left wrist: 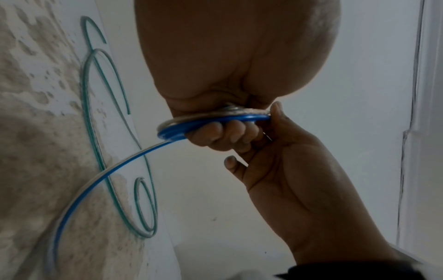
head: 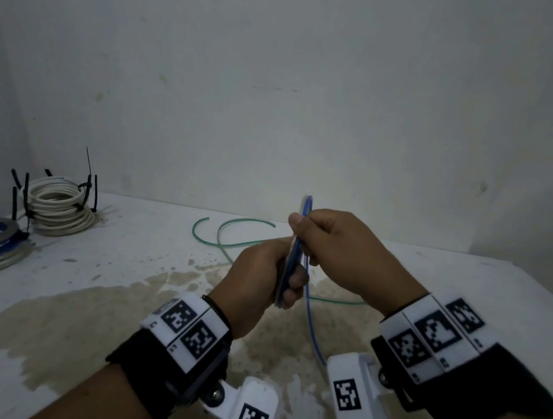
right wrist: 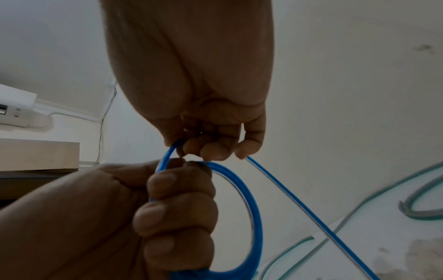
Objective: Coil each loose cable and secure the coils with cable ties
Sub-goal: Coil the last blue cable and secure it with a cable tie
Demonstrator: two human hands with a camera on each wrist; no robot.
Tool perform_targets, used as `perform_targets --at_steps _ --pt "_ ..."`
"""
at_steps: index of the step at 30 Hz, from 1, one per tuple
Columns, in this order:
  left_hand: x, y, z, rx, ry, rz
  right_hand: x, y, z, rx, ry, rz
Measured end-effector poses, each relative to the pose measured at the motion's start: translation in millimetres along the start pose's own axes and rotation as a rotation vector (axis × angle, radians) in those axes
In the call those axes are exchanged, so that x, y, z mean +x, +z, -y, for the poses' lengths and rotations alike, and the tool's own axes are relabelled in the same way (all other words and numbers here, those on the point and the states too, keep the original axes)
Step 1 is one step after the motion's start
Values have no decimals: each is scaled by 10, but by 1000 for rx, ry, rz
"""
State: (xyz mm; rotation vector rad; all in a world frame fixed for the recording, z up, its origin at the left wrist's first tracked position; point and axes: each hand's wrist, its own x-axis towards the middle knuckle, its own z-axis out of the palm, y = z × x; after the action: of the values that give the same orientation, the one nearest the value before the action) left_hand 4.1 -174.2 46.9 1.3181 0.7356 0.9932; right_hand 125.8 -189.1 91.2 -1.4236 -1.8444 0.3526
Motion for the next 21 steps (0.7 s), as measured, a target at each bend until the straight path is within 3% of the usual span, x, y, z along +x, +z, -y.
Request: perform_targets --at_steps 5,11,15,21 --pt "18 40 74 -65 2 9 29 45 -83 -60 53 -11" --pt "2 91 87 41 145 -56 -29 78 -203 -48 168 -107" --pt "43 101 113 235 304 -77 -191 123 -184 321 266 29" --pt "66 223 182 257 423 22 -260 168 -307 881 273 -62"
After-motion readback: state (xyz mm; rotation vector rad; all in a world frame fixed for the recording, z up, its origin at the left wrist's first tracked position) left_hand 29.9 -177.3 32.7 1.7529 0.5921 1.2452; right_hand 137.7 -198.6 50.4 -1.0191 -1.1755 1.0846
